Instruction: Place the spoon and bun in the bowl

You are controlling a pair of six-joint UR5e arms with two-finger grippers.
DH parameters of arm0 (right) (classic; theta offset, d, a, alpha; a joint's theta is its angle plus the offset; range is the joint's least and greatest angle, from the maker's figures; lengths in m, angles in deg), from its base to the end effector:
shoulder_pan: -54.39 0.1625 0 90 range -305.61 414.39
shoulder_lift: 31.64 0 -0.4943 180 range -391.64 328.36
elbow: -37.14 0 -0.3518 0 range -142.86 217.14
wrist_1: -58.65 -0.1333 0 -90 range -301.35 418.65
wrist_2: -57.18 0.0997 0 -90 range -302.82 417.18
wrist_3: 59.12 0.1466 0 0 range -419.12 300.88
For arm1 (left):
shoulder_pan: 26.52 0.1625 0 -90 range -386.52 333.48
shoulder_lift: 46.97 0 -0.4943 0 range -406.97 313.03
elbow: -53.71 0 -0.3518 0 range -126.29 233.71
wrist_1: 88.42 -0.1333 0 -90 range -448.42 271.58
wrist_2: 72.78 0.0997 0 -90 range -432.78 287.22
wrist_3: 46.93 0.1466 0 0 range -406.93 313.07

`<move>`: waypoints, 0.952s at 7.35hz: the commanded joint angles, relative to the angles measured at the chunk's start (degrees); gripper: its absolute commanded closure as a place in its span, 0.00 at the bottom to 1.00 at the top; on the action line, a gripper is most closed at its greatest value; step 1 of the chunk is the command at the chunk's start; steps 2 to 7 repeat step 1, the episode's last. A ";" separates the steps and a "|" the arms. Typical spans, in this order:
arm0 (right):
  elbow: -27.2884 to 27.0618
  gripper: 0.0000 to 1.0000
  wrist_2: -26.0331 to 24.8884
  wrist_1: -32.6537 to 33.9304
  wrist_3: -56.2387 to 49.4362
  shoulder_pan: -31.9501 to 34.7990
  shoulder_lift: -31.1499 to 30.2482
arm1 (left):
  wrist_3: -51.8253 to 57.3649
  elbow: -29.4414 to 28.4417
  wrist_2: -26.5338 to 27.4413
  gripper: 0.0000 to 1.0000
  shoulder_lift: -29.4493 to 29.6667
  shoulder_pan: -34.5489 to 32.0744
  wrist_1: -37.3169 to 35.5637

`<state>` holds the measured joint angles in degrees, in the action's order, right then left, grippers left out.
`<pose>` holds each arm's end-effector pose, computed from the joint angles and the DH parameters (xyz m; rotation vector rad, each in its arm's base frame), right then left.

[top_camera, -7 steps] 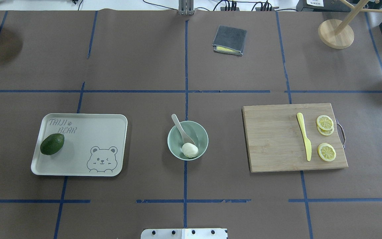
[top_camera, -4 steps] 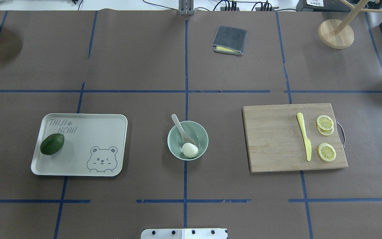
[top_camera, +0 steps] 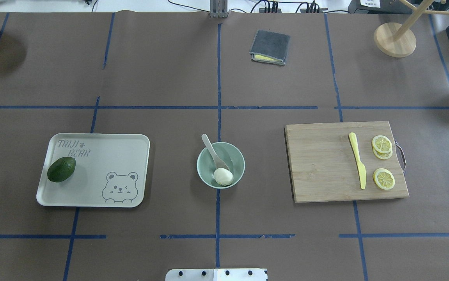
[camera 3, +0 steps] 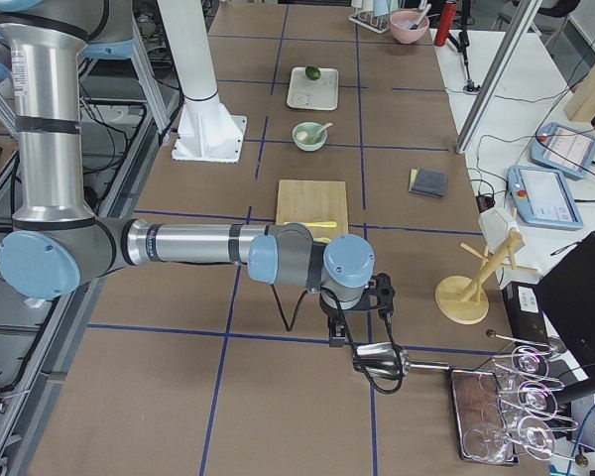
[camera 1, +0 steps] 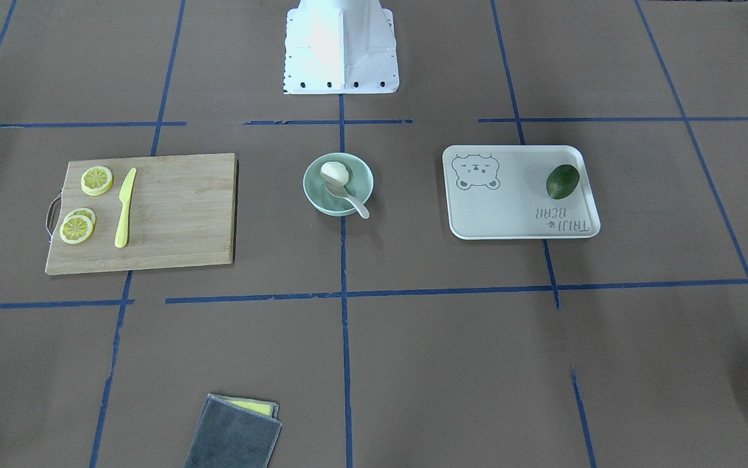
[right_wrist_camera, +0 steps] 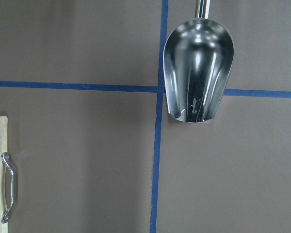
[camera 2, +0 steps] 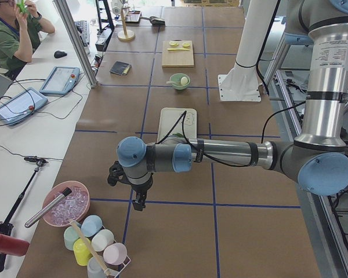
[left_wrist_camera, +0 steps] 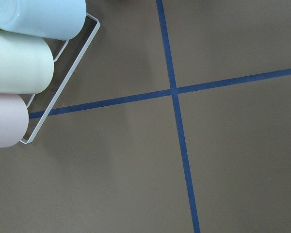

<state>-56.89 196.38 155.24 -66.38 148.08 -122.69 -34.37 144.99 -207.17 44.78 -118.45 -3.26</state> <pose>0.0503 -0.4334 0.7403 0.0231 -0.8601 -0.0314 -0.0463 -0.4614 0.7458 0.0680 0.7732 0.1639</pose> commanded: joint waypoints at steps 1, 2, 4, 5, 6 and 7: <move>0.16 0.00 -0.07 0.00 -0.03 0.00 0.09 | 0.00 0.03 0.00 0.00 0.09 0.00 0.00; 0.16 0.00 -0.07 0.00 -0.03 0.00 0.09 | 0.00 0.03 0.00 0.00 0.09 0.00 0.00; 0.16 0.00 -0.07 0.00 -0.03 0.00 0.09 | 0.00 0.03 0.00 0.00 0.09 0.00 0.00; 0.16 0.00 -0.07 0.00 -0.03 0.00 0.09 | 0.00 0.03 0.00 0.00 0.09 0.00 0.00; 0.16 0.00 -0.07 0.00 -0.03 0.00 0.09 | 0.00 0.03 0.00 0.00 0.09 0.00 0.00; 0.16 0.00 -0.07 0.00 -0.03 0.00 0.09 | 0.00 0.03 0.00 0.00 0.09 0.00 0.00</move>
